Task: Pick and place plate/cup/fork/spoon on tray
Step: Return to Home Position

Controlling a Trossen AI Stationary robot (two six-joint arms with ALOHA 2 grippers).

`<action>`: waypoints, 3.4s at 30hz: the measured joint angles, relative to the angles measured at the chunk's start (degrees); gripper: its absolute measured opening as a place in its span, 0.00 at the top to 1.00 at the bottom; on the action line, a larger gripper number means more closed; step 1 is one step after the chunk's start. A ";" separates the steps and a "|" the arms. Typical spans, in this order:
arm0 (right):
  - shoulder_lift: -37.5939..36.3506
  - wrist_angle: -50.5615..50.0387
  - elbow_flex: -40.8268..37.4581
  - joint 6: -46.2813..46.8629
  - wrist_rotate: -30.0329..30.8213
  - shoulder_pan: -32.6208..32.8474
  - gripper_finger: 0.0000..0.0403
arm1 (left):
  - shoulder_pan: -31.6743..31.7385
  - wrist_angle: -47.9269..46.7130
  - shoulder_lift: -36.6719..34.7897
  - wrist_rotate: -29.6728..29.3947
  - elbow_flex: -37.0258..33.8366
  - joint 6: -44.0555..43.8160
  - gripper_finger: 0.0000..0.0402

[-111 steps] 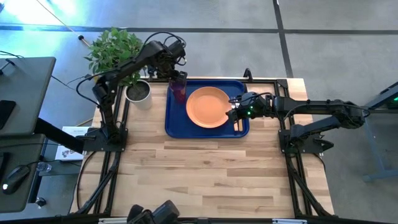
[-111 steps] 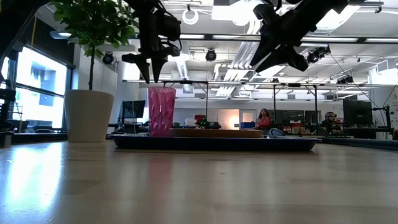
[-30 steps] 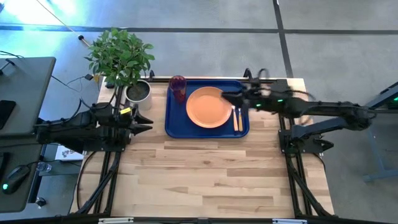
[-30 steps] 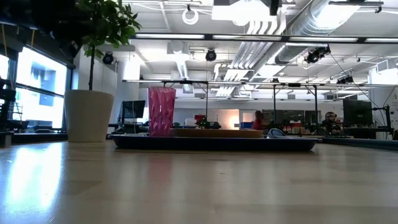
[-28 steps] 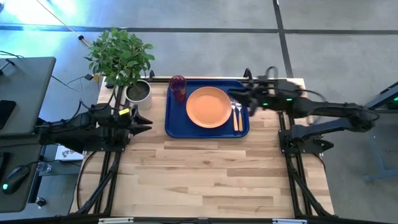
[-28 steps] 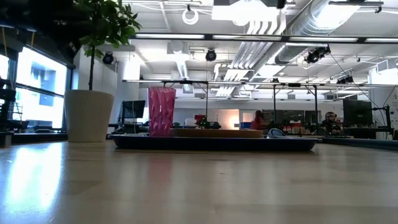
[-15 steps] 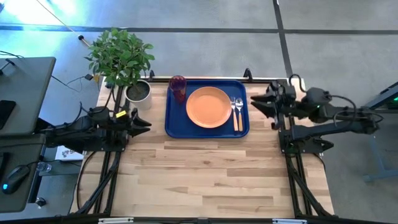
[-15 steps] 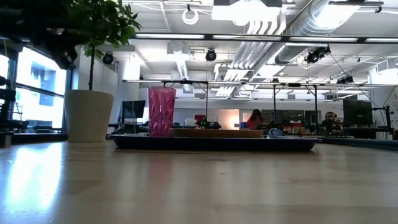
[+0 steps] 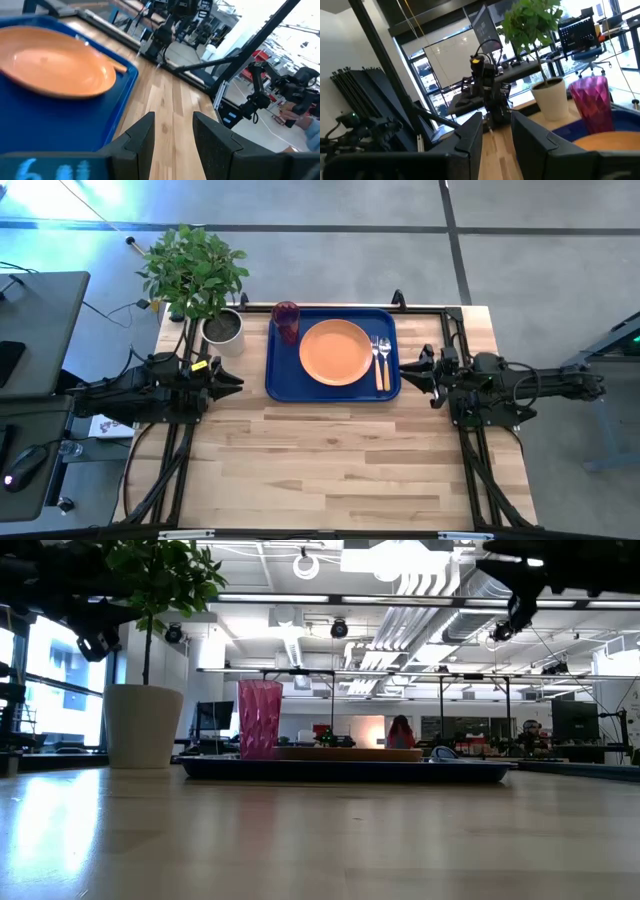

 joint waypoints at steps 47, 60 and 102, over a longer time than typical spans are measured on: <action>-12.25 -8.81 -13.94 6.11 -2.21 -0.07 0.77 | -0.04 8.97 0.00 -3.75 -0.61 14.88 0.69; -12.25 -9.59 -13.96 6.14 -2.25 -0.07 0.77 | -0.07 26.57 -0.01 -1.07 -11.83 14.11 0.69; -12.25 -9.59 -14.00 6.15 -2.30 -0.07 0.77 | -0.04 22.44 0.66 -4.13 -13.18 18.27 0.69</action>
